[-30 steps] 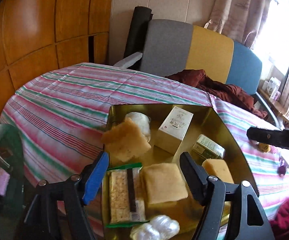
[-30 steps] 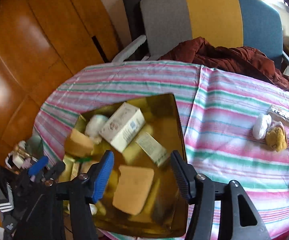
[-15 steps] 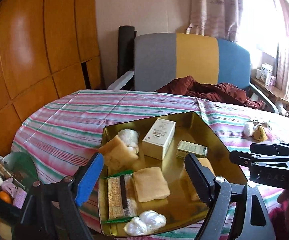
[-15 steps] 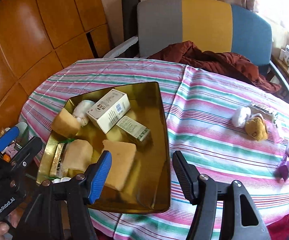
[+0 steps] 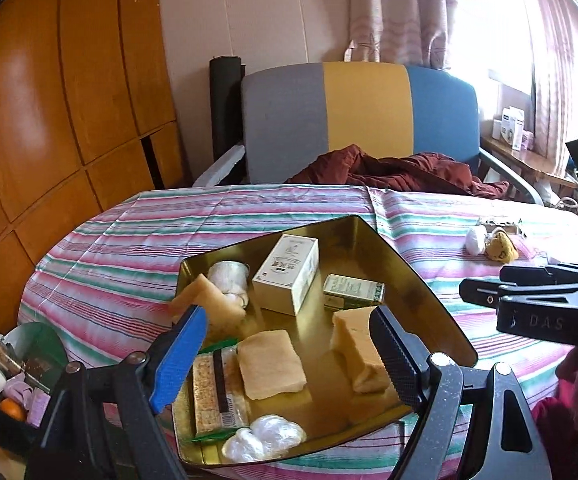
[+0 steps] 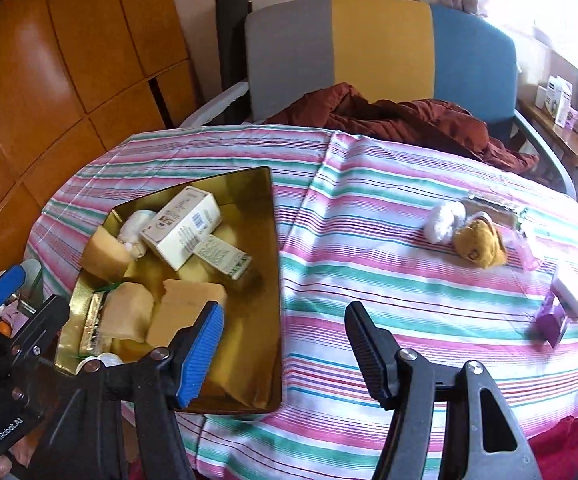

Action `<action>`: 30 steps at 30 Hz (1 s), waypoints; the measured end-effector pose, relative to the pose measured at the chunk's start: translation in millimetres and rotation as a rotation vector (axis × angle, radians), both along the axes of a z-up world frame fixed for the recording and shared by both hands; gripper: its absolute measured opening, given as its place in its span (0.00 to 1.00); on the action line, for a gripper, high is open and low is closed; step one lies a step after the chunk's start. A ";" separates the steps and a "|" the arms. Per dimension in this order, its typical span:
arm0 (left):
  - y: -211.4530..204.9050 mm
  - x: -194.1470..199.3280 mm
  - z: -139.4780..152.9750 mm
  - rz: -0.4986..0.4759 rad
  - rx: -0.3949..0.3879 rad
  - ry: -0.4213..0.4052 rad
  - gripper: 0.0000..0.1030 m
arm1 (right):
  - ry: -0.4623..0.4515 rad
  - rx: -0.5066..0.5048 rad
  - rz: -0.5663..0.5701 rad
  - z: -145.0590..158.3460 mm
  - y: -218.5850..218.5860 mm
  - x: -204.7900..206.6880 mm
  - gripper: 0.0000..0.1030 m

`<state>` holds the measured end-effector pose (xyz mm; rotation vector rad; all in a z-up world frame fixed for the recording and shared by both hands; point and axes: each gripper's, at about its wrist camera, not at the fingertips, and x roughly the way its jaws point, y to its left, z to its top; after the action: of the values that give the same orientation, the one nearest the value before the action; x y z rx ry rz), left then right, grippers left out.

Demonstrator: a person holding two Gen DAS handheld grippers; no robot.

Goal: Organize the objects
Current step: 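Move both open tools back over the remaining items on the cloth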

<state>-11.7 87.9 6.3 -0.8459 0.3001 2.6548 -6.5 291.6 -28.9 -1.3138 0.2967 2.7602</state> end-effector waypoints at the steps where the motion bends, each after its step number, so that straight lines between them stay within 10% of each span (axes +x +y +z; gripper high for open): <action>1: 1.9 0.6 -0.6 -0.005 -0.003 -0.002 0.82 | -0.001 -0.002 -0.009 -0.4 4.8 1.3 0.62; 30: 76.5 21.6 1.3 -0.173 -0.140 0.066 0.82 | 0.004 0.012 -0.484 6.7 220.4 58.0 0.62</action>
<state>9.9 164.5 7.7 -0.7382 0.5557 2.5263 51.4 512.0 -22.2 -1.0599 0.5192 2.3529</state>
